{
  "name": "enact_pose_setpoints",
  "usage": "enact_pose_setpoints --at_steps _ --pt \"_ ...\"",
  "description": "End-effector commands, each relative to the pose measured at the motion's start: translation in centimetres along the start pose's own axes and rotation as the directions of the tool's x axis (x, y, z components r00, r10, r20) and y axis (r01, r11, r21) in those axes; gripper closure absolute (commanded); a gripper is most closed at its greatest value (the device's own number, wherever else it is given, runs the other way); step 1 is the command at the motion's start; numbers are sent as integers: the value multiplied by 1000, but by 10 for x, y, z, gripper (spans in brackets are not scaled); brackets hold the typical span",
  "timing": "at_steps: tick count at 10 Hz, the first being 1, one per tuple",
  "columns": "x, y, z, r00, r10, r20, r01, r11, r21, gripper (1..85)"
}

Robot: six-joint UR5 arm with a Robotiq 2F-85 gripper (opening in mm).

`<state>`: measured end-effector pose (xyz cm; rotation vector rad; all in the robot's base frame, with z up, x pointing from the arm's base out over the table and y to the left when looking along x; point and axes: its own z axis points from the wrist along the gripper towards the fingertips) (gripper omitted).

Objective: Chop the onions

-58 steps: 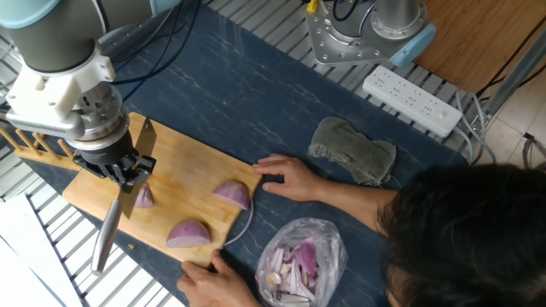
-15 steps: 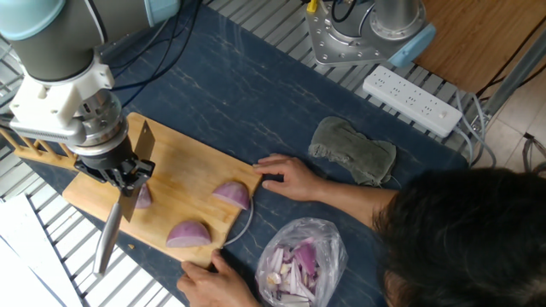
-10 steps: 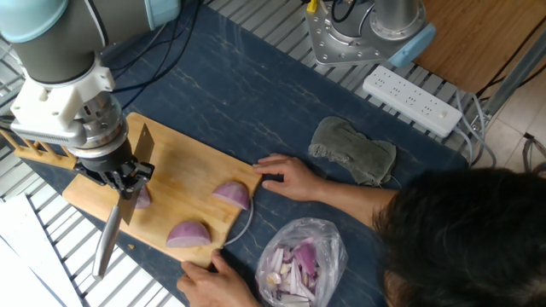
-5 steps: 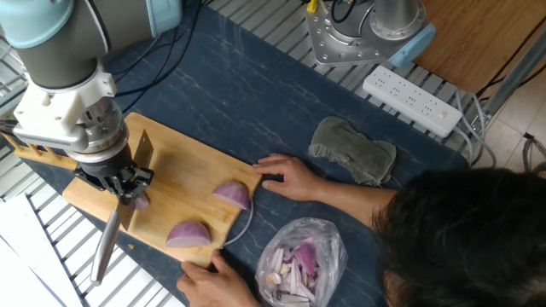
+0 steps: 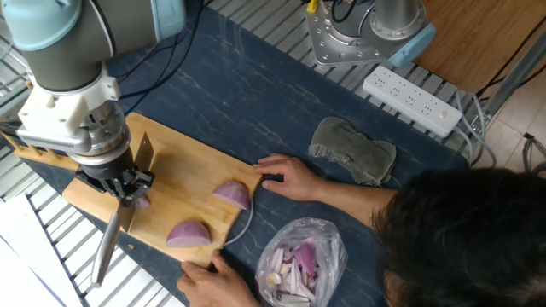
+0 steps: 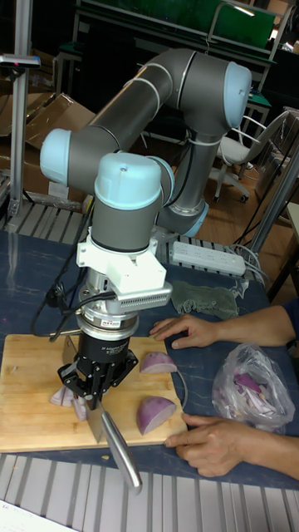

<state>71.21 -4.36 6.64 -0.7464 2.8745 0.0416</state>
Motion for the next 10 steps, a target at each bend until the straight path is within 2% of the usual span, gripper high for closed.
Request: enact_pose_setpoints --at_steps 1,2,3,4,6,10 --pt "1 4 -21 1000 16 -19 -17 1000 -24 847" --pt "7 13 -41 998 31 -48 -33 998 -52 847" --pt "13 23 -58 997 38 -60 -43 996 -82 847" --pt "22 30 -74 995 48 -87 -55 995 -86 847" --pt "26 28 -77 994 43 -97 -50 996 -74 847" --pt "24 23 -74 996 26 -89 -31 998 -52 847"
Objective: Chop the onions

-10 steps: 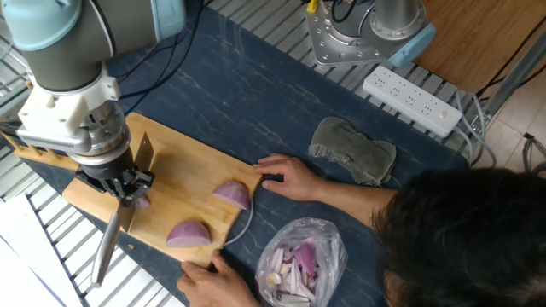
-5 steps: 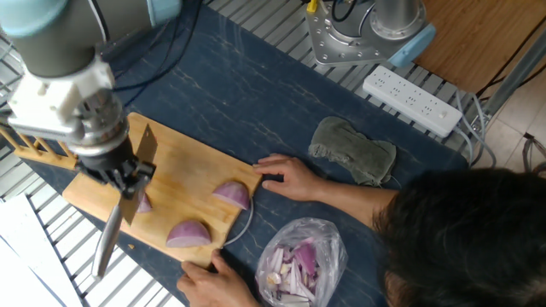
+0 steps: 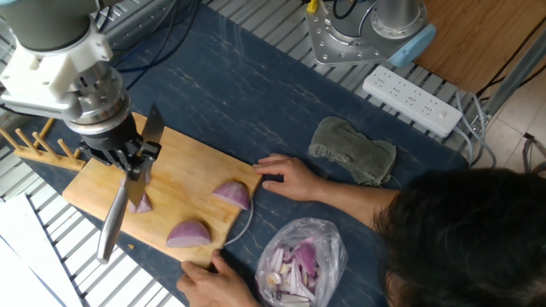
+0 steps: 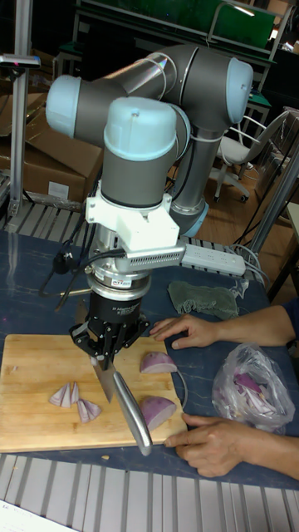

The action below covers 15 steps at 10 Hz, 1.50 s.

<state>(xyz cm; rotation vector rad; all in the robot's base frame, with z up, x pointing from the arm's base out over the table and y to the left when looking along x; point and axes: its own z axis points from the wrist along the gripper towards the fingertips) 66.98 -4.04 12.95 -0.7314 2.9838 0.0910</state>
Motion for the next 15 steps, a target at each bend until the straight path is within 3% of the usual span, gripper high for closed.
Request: enact_pose_setpoints --at_steps 1,7,9,13,15 --pt "0 0 -5 1000 -5 3 5 1000 5 847" --pt "-3 -2 -6 1000 -15 21 15 1000 7 847" --pt "-2 -11 -5 1000 -24 17 23 999 33 847" --pt "-17 -3 17 996 -68 50 69 998 -6 847" --pt "-16 -6 15 996 -71 44 71 997 7 847"
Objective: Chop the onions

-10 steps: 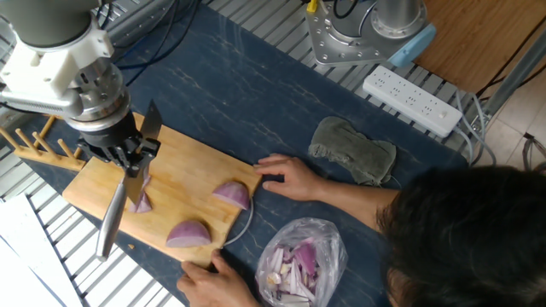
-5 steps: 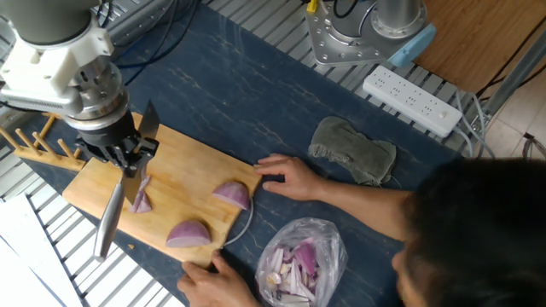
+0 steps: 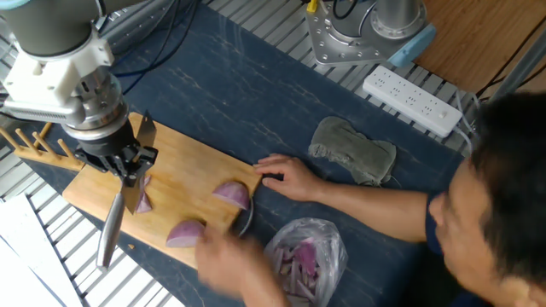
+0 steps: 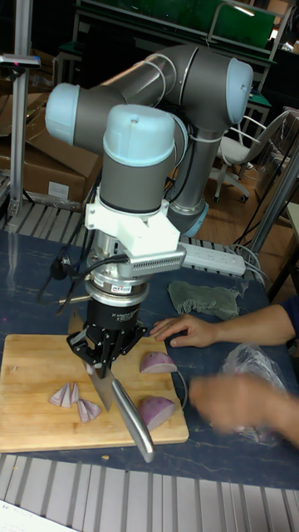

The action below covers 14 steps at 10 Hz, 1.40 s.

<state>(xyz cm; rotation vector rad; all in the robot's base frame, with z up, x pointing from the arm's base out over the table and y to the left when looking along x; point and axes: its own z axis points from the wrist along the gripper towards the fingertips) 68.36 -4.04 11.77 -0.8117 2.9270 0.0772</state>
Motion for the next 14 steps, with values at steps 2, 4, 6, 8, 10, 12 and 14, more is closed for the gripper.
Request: enact_pose_setpoints --at_steps 2,4,6,8,10,12,14 --pt "2 -3 -6 1000 -4 -1 4 1000 14 847" --pt "13 -4 -21 1000 1 -18 0 1000 22 847" --pt "20 -8 -30 1000 -5 -25 6 999 39 847" --pt "19 -10 -32 1000 -1 -17 1 999 40 847" --pt "18 -12 -32 1000 8 -10 -8 999 44 847" --pt "19 -14 -33 1000 8 -12 -8 999 47 847" --pt "20 -13 -35 1000 13 -12 -12 999 48 847"
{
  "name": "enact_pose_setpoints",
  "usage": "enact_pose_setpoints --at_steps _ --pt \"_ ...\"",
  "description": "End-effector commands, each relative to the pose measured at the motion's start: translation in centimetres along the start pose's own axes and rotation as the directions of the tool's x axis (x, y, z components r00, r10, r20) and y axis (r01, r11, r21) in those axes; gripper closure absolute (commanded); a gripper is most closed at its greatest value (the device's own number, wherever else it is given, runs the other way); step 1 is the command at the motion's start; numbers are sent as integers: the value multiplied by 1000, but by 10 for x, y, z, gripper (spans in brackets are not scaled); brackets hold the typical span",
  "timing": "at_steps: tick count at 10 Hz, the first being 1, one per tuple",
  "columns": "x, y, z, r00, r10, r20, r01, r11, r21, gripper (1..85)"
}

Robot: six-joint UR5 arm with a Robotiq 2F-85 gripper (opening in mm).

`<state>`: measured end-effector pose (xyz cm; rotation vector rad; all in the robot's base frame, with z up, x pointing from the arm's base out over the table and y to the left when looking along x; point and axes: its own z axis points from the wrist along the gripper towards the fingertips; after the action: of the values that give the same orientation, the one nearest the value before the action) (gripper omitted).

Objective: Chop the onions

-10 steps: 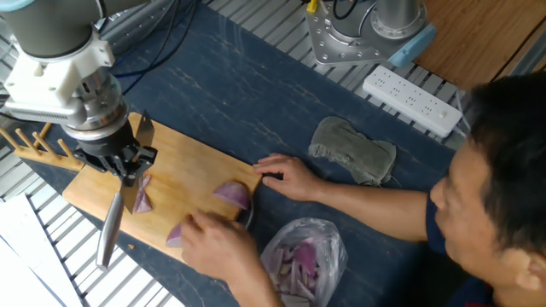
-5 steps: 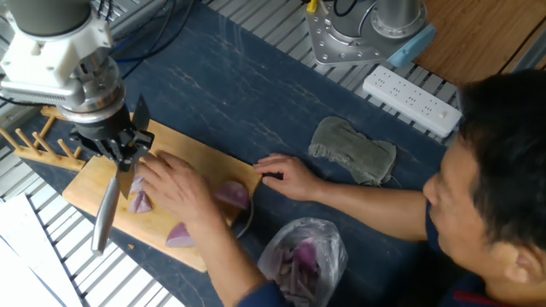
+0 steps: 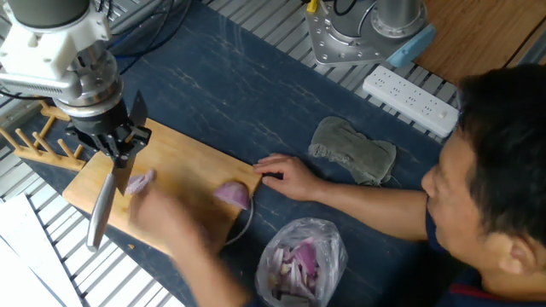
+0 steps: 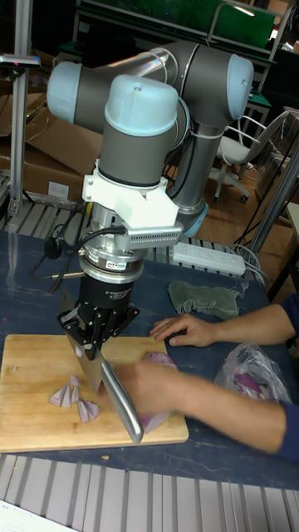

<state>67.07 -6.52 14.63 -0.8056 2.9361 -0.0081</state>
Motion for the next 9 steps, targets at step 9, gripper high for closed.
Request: enact_pose_setpoints --at_steps 9 --pt "18 -12 -15 999 31 -37 -29 998 56 847"
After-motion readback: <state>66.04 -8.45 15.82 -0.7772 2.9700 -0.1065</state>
